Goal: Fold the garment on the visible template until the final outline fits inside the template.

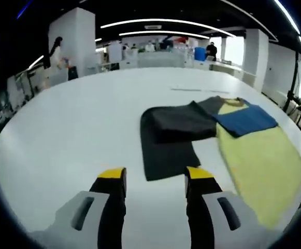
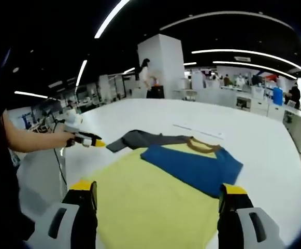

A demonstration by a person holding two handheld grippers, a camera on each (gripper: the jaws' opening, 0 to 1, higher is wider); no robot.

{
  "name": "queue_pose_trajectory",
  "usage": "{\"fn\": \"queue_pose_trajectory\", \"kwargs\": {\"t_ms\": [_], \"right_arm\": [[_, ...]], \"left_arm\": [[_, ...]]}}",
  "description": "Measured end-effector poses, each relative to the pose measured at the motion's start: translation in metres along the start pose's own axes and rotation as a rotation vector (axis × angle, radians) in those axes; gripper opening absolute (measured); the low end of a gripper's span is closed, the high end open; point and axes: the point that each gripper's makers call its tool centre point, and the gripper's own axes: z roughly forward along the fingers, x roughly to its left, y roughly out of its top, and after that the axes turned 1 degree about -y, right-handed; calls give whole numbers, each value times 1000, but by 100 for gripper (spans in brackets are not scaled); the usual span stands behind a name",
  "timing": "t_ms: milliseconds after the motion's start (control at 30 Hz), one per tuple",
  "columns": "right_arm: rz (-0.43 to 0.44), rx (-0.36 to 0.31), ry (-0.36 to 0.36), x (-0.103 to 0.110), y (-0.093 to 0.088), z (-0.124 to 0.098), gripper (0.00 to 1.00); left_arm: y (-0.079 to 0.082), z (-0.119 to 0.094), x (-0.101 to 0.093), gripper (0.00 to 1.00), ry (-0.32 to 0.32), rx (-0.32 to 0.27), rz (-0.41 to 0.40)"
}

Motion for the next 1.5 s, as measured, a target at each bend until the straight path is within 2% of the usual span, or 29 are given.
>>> {"fn": "queue_pose_trajectory", "kwargs": {"t_ms": [133, 433, 567, 733, 967, 1100, 1200, 1367, 1500], "right_arm": [[-1, 2, -2, 0, 0, 0, 96], [5, 15, -35, -11, -3, -5, 95], [10, 26, -45, -13, -6, -5, 94], [5, 32, -46, -11, -8, -4, 91], [3, 40, -50, -8, -11, -1, 89], [-29, 70, -31, -2, -18, -1, 90], [-21, 69, -24, 0, -20, -2, 90], [-9, 66, -33, -2, -22, -5, 90], [-11, 56, -37, -2, -21, -8, 91]], "left_arm": [[-7, 9, 1, 37, -1, 30, 2], [-12, 18, -1, 29, -14, 21, -54], [-20, 20, -5, 27, -17, 50, -73], [-16, 19, -5, 25, 2, 22, -69], [-15, 18, -4, 18, 42, 35, -92], [-12, 18, -10, 1, 5, 44, -126], [-11, 18, -5, 1, 31, 52, -99], [-5, 10, 4, 1, 28, 31, -118], [3, -1, 20, 1, 65, 23, -33]]}}
